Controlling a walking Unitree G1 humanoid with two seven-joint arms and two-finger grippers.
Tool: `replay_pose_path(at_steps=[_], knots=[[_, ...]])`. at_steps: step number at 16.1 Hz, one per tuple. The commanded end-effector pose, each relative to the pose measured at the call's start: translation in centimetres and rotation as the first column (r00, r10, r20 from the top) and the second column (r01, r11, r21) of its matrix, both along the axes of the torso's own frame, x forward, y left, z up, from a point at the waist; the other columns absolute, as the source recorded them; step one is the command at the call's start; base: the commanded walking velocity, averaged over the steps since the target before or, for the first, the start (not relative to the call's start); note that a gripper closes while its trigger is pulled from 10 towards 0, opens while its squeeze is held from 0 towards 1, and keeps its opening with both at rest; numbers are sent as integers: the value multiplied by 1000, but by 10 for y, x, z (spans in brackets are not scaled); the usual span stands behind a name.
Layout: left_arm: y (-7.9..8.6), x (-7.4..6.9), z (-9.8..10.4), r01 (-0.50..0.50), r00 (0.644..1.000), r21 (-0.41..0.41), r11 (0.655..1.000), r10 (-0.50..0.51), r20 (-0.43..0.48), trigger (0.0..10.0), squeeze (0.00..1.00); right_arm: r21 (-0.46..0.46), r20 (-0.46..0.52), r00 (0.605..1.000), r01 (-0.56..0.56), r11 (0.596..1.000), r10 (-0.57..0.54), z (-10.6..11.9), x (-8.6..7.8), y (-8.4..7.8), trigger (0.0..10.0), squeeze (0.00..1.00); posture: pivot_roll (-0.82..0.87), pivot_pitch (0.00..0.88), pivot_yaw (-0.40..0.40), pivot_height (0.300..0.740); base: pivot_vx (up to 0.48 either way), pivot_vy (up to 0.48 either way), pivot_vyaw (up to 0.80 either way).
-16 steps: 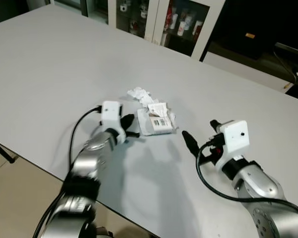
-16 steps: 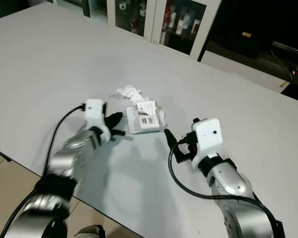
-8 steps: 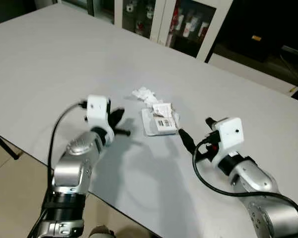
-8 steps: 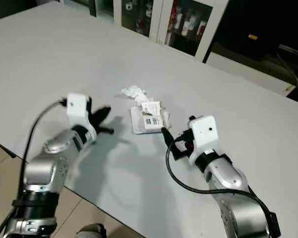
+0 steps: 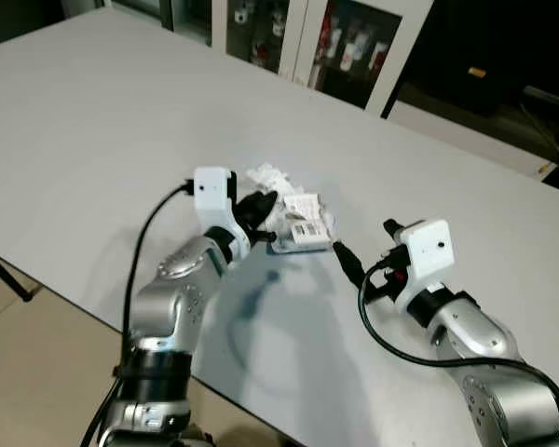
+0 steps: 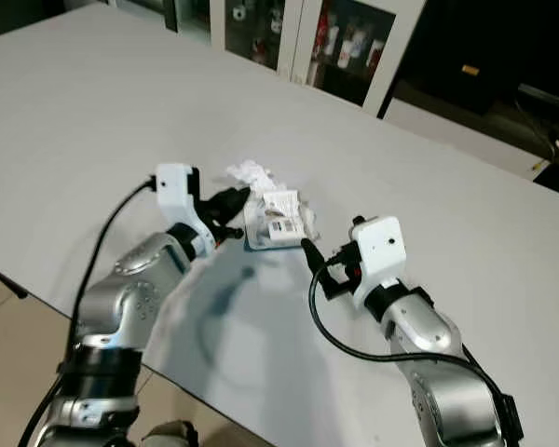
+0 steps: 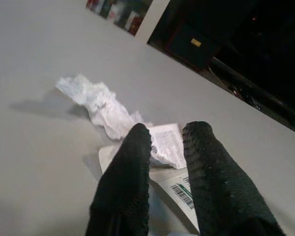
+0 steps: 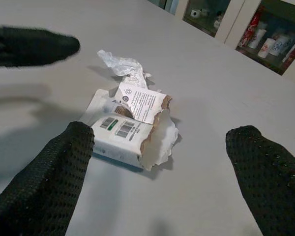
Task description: Picking trash to rubbish bin
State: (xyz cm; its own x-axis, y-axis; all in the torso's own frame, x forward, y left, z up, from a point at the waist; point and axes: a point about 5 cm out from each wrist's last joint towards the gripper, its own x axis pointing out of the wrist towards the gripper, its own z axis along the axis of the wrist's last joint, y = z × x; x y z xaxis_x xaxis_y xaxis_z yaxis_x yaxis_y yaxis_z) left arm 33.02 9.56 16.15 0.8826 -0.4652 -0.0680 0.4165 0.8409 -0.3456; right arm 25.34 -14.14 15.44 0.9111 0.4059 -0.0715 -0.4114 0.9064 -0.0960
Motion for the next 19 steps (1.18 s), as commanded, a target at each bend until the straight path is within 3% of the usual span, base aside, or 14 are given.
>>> replay_pose_path(at_steps=[1, 6, 9, 10, 14, 17, 19], knots=[[-7, 3, -6, 25, 1000, -33, 999, -25, -17, 10000, 1000, -15, 9, 1000, 17, 1000, -16, 1, 0, -6, 10000, 0, 201, 93, -161, 740, 0, 0, 0], [-14, 10, -24, 33, 998, -14, 999, -34, -52, 10000, 1000, -29, 12, 998, 60, 998, -59, 0, -1, -13, 10000, 0, 173, 94, -158, 740, 0, 0, 0], [-9, 15, -12, -17, 999, 25, 1000, 16, 42, 10000, 1000, -49, -4, 996, 87, 995, -87, -7, 3, -21, 10000, 0, 169, 97, -157, 740, 0, 0, 0], [-6, 17, 0, -43, 992, 46, 998, 38, 122, 10000, 1000, -61, -12, 996, 84, 995, -85, -11, 6, -23, 10000, 0, 170, 105, -155, 740, 0, 0, 0], [0, 12, 11, -68, 976, 138, 988, 38, 213, 10000, 1000, -73, -33, 996, 81, 994, -84, -22, 26, -22, 10000, 0, 195, 134, -156, 740, 0, 0, 0], [5, 4, 11, -113, 969, 174, 978, 69, 238, 10000, 1000, -74, -69, 996, 46, 996, -51, -39, 53, -8, 10000, 0, 242, 175, -166, 740, 0, 0, 0], [9, 2, 10, -135, 967, 183, 974, 89, 237, 10000, 1000, -74, -83, 996, 25, 997, -31, -44, 60, -3, 10000, 0, 259, 187, -170, 740, 0, 0, 0]])
